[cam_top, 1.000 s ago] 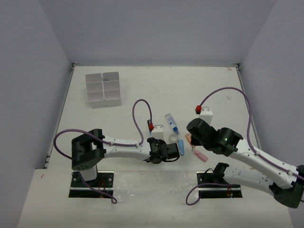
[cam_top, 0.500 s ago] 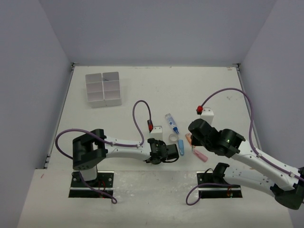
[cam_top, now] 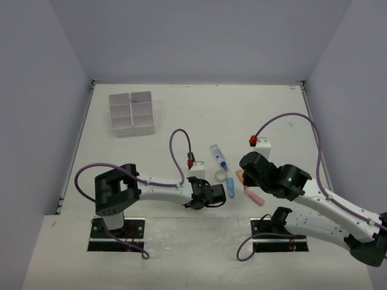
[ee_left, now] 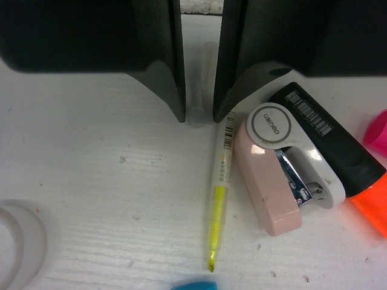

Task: Sort the stationery into containers
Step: Pick up the pen cap from the center of the board.

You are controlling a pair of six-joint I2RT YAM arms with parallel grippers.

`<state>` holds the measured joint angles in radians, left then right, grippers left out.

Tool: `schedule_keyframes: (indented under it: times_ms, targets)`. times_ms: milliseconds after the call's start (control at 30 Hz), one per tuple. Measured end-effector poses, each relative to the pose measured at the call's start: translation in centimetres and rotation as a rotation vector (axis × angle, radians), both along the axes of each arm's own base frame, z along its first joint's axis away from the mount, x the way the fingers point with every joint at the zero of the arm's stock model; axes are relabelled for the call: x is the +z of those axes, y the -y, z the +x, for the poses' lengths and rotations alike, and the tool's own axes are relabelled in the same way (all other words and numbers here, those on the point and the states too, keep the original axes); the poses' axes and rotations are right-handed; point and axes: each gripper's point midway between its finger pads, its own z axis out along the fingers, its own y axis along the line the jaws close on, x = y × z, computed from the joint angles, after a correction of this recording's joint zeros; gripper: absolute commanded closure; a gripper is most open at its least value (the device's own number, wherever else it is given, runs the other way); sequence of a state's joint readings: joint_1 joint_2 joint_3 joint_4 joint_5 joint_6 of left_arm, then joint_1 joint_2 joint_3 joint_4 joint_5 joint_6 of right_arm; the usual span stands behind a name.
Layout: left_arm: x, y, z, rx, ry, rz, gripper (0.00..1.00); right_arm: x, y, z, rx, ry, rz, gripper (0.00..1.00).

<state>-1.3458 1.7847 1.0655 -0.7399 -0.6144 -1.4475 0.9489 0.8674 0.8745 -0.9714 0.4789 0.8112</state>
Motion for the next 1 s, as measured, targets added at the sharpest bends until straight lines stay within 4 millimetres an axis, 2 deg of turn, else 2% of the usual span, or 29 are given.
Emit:
schedule_keyframes:
  times_ms: [233,333,533,633,700,767,833,933,1000]
  targets:
    - [-0.2,0.4,0.3,-0.001,0.006,-0.013,0.89,0.2,0.0,0.0,0.001,0.006,0.008,1.00]
    - [-0.3,0.7,0.4,-0.010,0.010,-0.020,1.00,0.2,0.0,0.0,0.001,0.007,0.010,1.00]
    - [-0.2,1.0,0.5,-0.025,0.012,-0.020,1.00,0.0,-0.3,-0.2,0.020,0.013,0.038,1.00]
    - [0.3,1.2,1.0,-0.044,0.020,-0.015,1.00,-0.4,-1.7,-0.4,0.076,0.023,0.114,1.00]
    - [1.4,1.4,1.8,-0.056,0.042,-0.028,1.00,-0.8,-2.7,-0.6,0.121,0.039,0.177,1.00]
    - [3.6,1.9,3.2,-0.080,0.089,-0.067,1.00,-1.3,-4.2,-1.0,0.185,0.076,0.283,1.00]
    - [7.2,2.5,4.9,-0.104,0.166,-0.141,1.00,-2.1,-5.2,-1.8,0.244,0.098,0.378,1.00]
    - [15.2,3.3,7.0,-0.145,0.348,-0.362,1.00,-2.4,-7.1,-2.9,0.327,0.137,0.507,1.00]
    - [20.5,2.6,7.2,-0.174,0.480,-0.523,1.00,-1.9,-8.6,-3.6,0.385,0.155,0.570,1.00]
